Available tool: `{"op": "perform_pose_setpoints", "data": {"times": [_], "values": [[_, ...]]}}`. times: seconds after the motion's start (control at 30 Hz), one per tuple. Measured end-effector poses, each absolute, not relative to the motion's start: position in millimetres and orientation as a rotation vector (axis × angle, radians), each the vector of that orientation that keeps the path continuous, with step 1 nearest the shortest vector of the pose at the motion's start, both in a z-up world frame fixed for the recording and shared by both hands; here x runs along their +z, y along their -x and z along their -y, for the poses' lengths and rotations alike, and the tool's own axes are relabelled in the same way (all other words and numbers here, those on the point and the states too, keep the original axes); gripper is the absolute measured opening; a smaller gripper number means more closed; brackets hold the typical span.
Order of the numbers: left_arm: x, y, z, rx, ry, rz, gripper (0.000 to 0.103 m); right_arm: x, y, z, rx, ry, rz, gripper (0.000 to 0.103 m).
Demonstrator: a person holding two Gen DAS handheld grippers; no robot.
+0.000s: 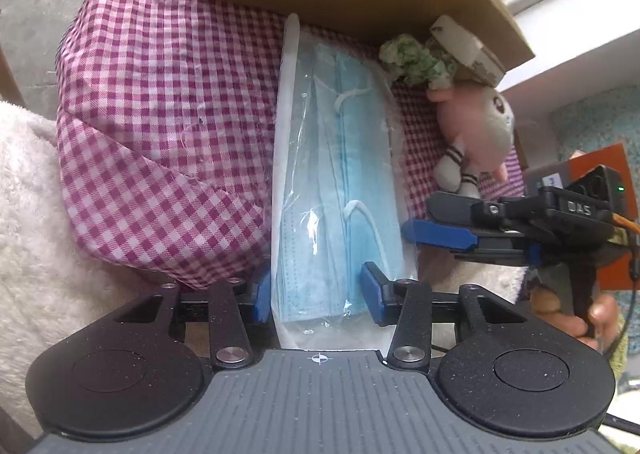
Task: Organize soft objects
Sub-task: 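Close the right gripper on the end of the face-mask pack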
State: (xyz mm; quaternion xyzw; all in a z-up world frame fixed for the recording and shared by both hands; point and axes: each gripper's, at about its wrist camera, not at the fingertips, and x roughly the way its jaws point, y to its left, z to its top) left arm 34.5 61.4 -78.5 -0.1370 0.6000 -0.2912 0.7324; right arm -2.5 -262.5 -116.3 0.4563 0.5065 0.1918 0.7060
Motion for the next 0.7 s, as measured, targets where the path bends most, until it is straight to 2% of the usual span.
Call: {"op": "perform_pose_setpoints", "data": {"times": [0.13,0.2,0.27,0.53,0.7], "values": [[-74,-31,-48,-0.639,0.26,-1.294,0.032,-117,5,262,0.429,-1.021,-1.12,0.048],[-68,-27,-42,-0.646,0.228,-1.262,0.026,-116,5,258,0.427,-1.006,-1.112,0.039],[-64,-25,-40,-0.641,0.22,-1.243,0.023,-111,6,251,0.424,-0.951,-1.102,0.04],[-70,-22,-48,-0.609,0.226,-1.257,0.022,-114,24,285,0.335,-1.01,-1.04,0.048],[-71,-22,-44,-0.604,0.207,-1.255,0.022,-130,24,280,0.357,-1.028,-1.092,0.049]]}}
